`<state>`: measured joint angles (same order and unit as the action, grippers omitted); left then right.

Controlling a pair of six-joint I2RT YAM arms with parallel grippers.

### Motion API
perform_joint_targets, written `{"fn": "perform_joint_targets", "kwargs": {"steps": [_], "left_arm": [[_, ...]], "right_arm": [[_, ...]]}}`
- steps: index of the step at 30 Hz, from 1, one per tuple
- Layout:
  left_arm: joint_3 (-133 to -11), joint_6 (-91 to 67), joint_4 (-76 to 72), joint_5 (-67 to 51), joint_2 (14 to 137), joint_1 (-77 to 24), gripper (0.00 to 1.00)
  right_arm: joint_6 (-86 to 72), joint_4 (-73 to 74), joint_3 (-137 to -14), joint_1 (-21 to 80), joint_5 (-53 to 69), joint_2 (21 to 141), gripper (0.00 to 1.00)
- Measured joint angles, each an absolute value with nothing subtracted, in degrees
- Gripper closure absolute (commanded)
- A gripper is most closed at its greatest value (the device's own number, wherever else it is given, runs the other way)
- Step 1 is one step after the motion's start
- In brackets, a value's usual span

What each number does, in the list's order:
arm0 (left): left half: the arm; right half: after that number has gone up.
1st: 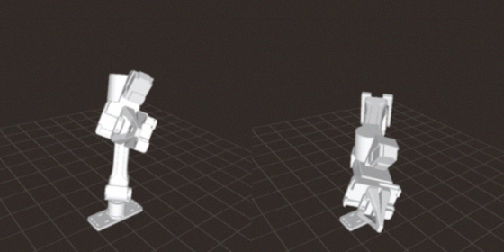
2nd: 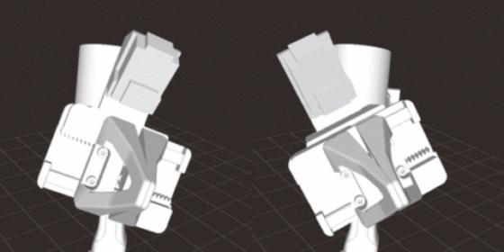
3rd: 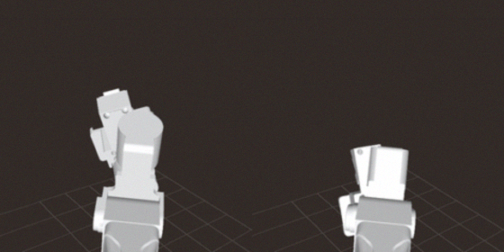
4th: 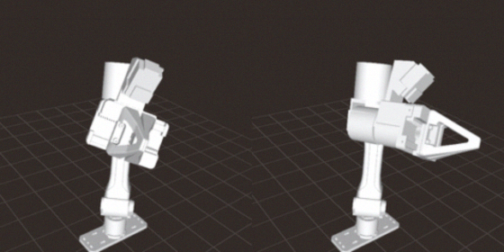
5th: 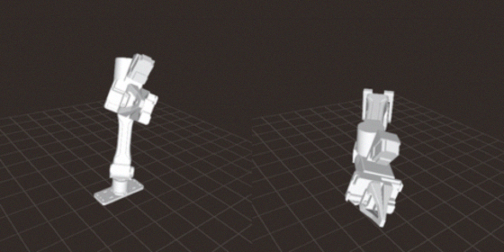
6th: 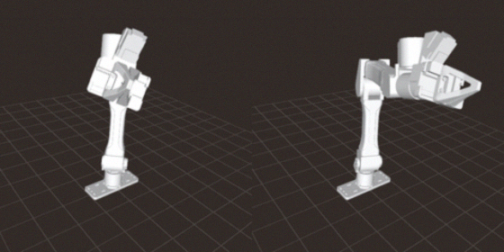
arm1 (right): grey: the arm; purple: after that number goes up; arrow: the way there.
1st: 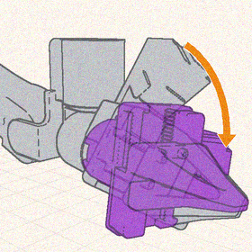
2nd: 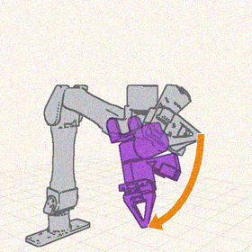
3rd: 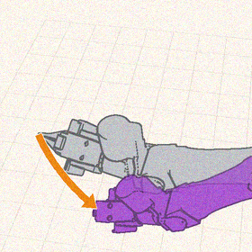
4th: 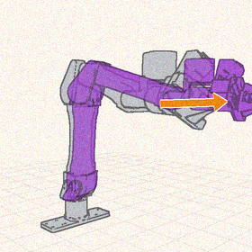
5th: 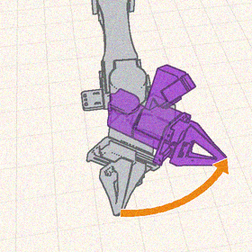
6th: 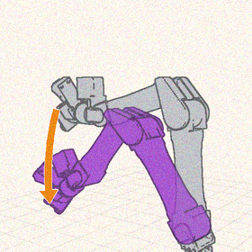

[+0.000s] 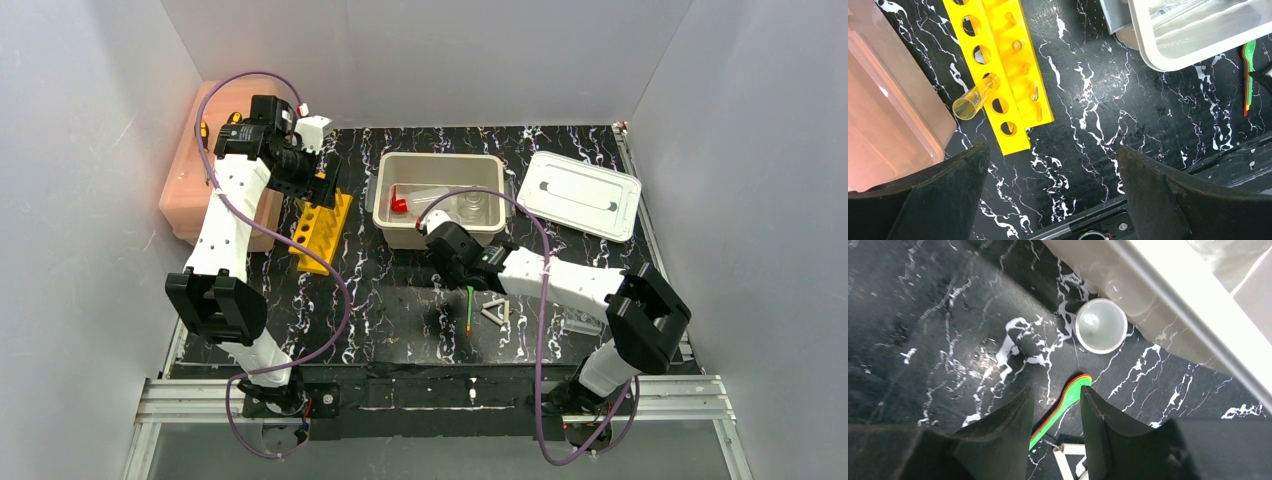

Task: Organize the chemistry lab equipment
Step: Pick up the chemistry item at the center of the board.

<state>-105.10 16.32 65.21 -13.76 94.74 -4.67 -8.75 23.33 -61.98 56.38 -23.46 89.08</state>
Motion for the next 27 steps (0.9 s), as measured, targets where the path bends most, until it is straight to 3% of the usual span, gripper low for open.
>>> {"fn": "perform_joint_targets", "kwargs": {"steps": [10, 27], "left_arm": [[-105.1, 16.3, 65.2, -13.7, 94.7, -4.7, 0.01], [-105.0, 16.3, 65.8, -13.7, 94.7, -4.6, 0.01]], "right_arm": [[-5.5, 12.1, -54.8, 56.7, -27.8, 89.1, 0.57], [0.7, 0.4, -53.0, 56.7, -32.9, 92.2, 0.5]]}}
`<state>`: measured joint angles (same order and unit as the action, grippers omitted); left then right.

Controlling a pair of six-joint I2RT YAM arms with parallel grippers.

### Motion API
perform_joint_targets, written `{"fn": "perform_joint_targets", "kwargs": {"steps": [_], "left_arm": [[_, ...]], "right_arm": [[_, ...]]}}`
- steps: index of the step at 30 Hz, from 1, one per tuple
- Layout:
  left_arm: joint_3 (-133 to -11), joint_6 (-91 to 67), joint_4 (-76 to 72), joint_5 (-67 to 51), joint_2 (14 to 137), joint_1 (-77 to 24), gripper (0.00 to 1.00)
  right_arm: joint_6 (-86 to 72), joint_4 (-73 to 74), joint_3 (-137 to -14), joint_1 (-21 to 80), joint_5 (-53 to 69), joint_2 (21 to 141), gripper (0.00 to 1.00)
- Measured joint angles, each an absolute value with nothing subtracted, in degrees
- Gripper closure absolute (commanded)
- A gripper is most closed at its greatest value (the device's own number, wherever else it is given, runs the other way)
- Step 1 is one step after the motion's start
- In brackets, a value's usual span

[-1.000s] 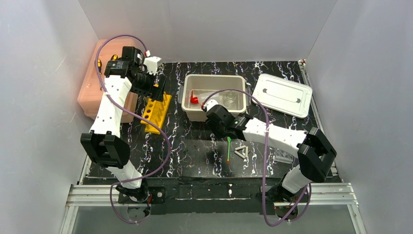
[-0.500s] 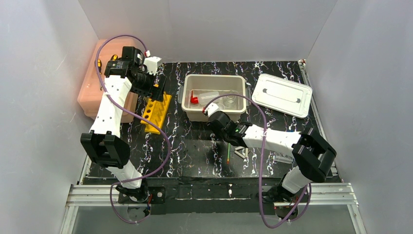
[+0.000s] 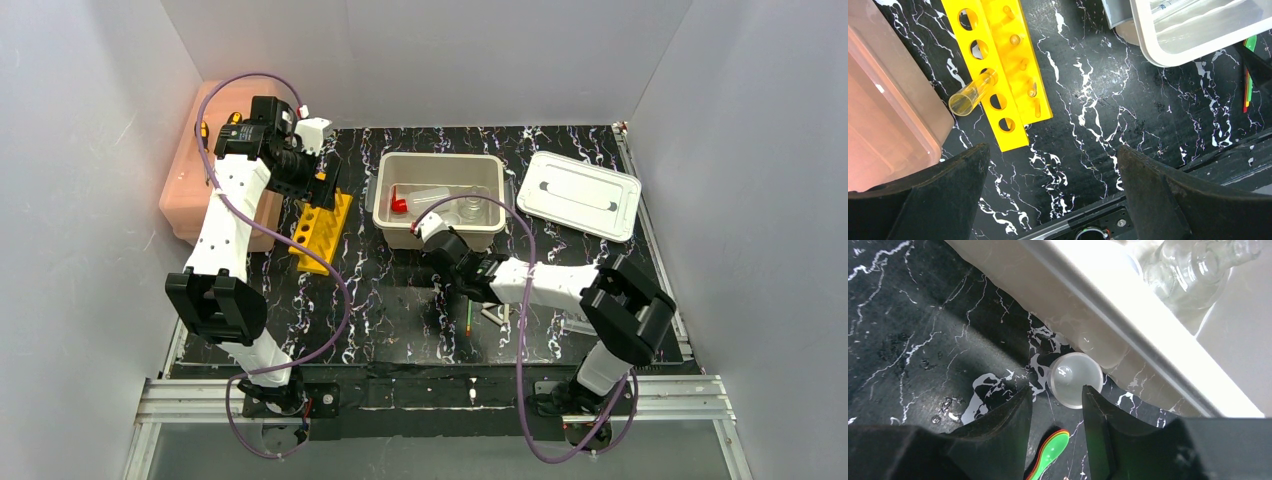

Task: Organize the chemistry lab equipment
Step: Pick up the chemistry item at the center of the board.

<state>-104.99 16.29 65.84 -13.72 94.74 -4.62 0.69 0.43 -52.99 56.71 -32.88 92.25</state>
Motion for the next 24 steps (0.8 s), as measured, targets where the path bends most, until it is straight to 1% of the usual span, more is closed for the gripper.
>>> {"fn": "perform_joint_targets", "kwargs": {"steps": [7, 10, 16, 20, 24], "left_arm": [[-104.9, 16.3, 66.1, -13.7, 94.7, -4.6, 0.01], [-104.7, 16.4, 66.0, -13.7, 94.7, -4.6, 0.01], [-104.2, 16.4, 66.0, -13.7, 94.7, -4.6, 0.01], [-103.4, 16.4, 66.0, -13.7, 94.7, -4.6, 0.01], [-103.4, 16.4, 66.0, -13.8, 94.6, -4.6, 0.01]], "right_arm": [[1.6, -2.0, -52.7, 55.9, -33.5, 96.3, 0.51], [1.6, -2.8, -52.7, 55.3, -33.5, 97.9, 0.53], [1.4, -3.5, -52.6, 54.7, -33.2, 99.3, 0.59], [1.3, -3.6, -52.6, 54.7, -33.0, 99.8, 0.62], [1.0, -3.8, -52.0, 54.6, -32.9, 99.8, 0.7]]}}
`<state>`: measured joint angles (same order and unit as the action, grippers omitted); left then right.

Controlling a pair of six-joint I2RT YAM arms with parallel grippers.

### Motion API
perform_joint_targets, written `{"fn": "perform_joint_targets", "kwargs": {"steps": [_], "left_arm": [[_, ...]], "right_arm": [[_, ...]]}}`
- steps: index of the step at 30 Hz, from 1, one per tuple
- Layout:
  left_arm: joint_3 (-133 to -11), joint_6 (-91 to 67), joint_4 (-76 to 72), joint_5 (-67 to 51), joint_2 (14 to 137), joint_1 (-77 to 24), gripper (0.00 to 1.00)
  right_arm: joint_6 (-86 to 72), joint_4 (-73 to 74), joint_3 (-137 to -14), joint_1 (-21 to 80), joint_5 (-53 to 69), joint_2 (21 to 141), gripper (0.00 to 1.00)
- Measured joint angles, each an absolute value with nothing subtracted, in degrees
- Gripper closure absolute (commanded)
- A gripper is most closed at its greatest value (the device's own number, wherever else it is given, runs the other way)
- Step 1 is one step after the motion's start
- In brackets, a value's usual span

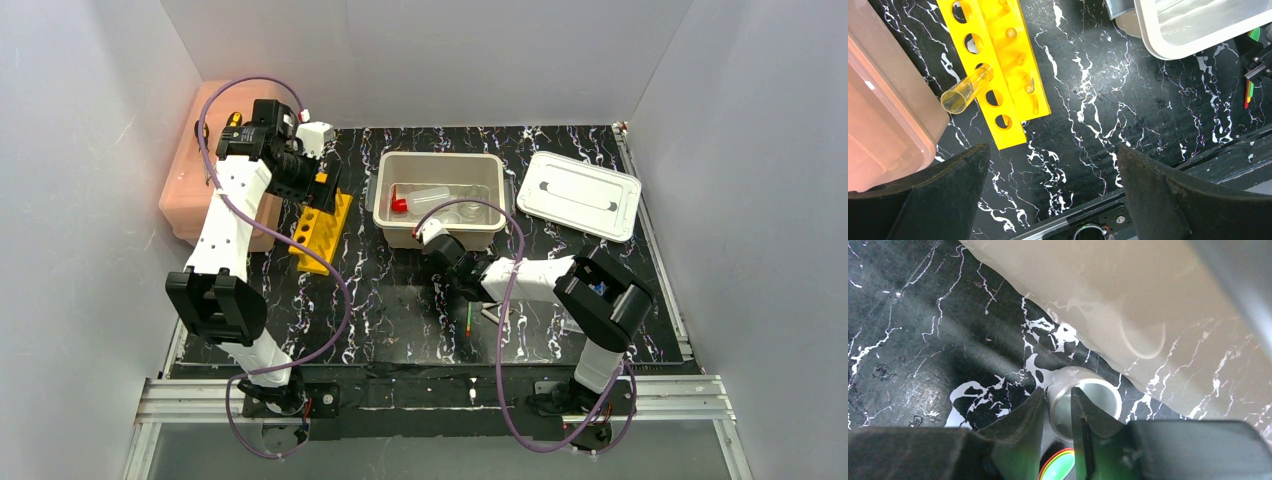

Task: Organize the chemistry lab equipment
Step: Pick up the chemistry item at the center of the board.

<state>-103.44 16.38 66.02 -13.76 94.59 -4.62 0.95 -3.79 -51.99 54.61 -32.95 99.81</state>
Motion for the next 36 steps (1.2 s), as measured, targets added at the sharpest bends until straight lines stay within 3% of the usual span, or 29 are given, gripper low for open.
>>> {"fn": "perform_joint_targets", "kwargs": {"steps": [10, 25, 36], "left_arm": [[-102.3, 16.4, 65.9, -13.8, 94.1, -4.6, 0.01], [-101.8, 16.4, 65.6, -14.2, 94.1, -4.6, 0.01], [-101.7, 15.9, 65.6, -15.4, 94.1, -4.6, 0.01]], "right_arm": [[-1.4, -2.8, -51.6, 54.6, -30.7, 98.5, 0.99], [-4.1, 6.9, -52.8, 57.1, -21.8, 85.6, 0.99], [0.8, 20.5, -77.0, 57.4, -10.5, 83.1, 0.99]]}}
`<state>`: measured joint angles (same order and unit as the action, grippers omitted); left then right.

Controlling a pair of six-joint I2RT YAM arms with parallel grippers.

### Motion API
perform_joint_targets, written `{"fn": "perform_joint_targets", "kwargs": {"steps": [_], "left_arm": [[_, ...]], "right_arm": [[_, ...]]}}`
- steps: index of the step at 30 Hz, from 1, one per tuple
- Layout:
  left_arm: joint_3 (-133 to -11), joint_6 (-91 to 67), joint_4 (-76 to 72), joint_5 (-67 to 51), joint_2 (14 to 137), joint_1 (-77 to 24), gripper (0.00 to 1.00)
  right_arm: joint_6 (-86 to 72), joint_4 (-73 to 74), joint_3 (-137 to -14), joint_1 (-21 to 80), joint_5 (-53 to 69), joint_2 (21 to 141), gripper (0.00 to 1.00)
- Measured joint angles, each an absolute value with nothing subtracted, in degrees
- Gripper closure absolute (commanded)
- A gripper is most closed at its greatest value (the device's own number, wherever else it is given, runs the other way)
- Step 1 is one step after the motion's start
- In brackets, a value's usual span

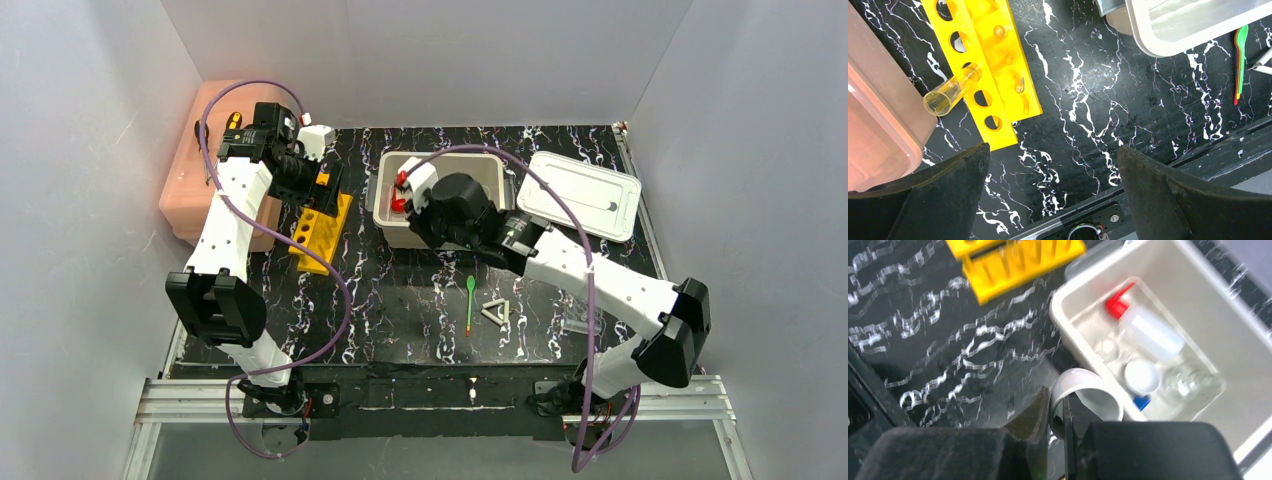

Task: Organize the chemistry lab equipment
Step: Pick up the chemistry item at the center of the board, then place the chemistry item in the storage box.

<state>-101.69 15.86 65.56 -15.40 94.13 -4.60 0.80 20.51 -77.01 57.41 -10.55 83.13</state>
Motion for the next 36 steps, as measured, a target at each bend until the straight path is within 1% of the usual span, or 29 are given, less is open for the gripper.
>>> {"fn": "perform_joint_targets", "kwargs": {"steps": [4, 9, 13, 17, 20, 24, 36], "left_arm": [[-101.6, 15.6, 65.5, -15.9, 94.1, -4.6, 0.01], [-100.9, 15.2, 65.2, -16.0, 93.9, -4.6, 0.01], [-100.4, 14.8, 65.2, -16.3, 93.9, -4.6, 0.01], [-100.2, 14.1, 65.1, -16.5, 93.9, -4.6, 0.01], [-100.1, 13.5, 65.1, -17.0, 93.8, -4.6, 0.01], [-99.3, 12.8, 64.6, -17.3, 93.6, -4.6, 0.01], [-96.7, 12.2, 63.4, -17.1, 92.0, -4.6, 0.01]], "right_arm": [[2.1, 21.7, -86.0, 56.5, -12.1, 85.0, 0.99], [2.1, 22.6, -94.7, 52.4, -12.2, 94.1, 0.99], [1.5, 23.8, -97.0, 49.0, -11.8, 102.8, 0.99], [0.6, 24.9, -97.1, 46.0, -10.6, 108.6, 0.99], [-0.3, 25.7, -98.3, 44.3, -9.5, 111.4, 0.99], [-1.4, 25.8, -103.0, 42.4, -8.6, 115.6, 0.99], [-3.7, 24.1, -108.1, 41.6, -5.7, 124.4, 0.99]]}}
